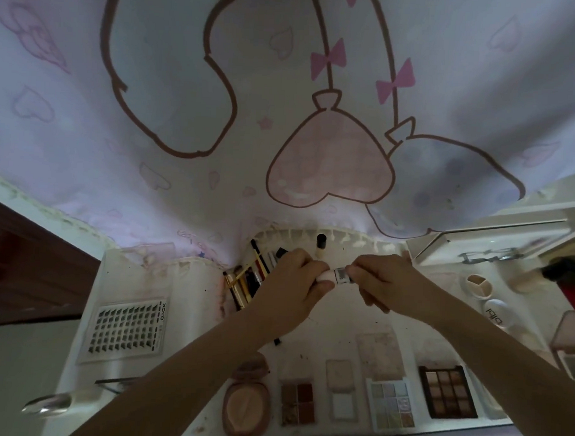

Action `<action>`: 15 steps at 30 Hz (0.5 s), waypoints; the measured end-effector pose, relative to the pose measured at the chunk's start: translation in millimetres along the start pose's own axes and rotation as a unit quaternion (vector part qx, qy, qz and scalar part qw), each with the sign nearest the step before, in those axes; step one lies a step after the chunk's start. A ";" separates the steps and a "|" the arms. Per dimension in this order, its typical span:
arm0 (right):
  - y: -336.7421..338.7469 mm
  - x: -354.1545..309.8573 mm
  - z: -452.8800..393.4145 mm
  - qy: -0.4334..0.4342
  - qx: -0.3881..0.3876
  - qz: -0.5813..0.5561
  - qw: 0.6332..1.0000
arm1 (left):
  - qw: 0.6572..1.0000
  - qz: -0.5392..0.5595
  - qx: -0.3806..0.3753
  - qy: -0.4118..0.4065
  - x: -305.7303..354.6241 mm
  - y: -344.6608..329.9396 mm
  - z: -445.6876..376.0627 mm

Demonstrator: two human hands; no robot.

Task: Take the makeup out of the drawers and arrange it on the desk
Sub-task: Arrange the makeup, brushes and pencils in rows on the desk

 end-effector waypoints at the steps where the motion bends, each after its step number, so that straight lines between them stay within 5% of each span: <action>1: 0.1 -1.4 1.6 0.018 0.004 0.007 1.000 | 1.000 -0.011 0.016 -0.013 2.4 1.2 1.0; 4: 4.0 -2.1 5.3 0.066 0.018 -0.051 0.996 | 1.000 -0.007 0.004 0.008 1.4 1.4 2.7; 7: 0.2 -0.3 2.9 0.006 -0.019 -0.114 0.993 | 1.000 -0.017 0.002 0.010 4.2 3.4 2.8; 12: -2.1 -2.0 -2.7 0.029 0.041 -0.031 0.998 | 1.000 0.004 0.009 0.016 0.1 -3.6 3.3; 15: -2.5 0.8 -1.2 0.028 0.020 -0.137 0.990 | 0.999 0.016 0.006 0.042 -6.8 -2.7 5.3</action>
Point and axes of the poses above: each hand's wrist, its own z-axis away from the middle knuckle, its own y-axis out of the back of the hand, x = y × z, the point moved 5 cm from there along -z, towards the middle knuckle, and after that the axes turned 6 degrees about z, right-handed, at the moved point
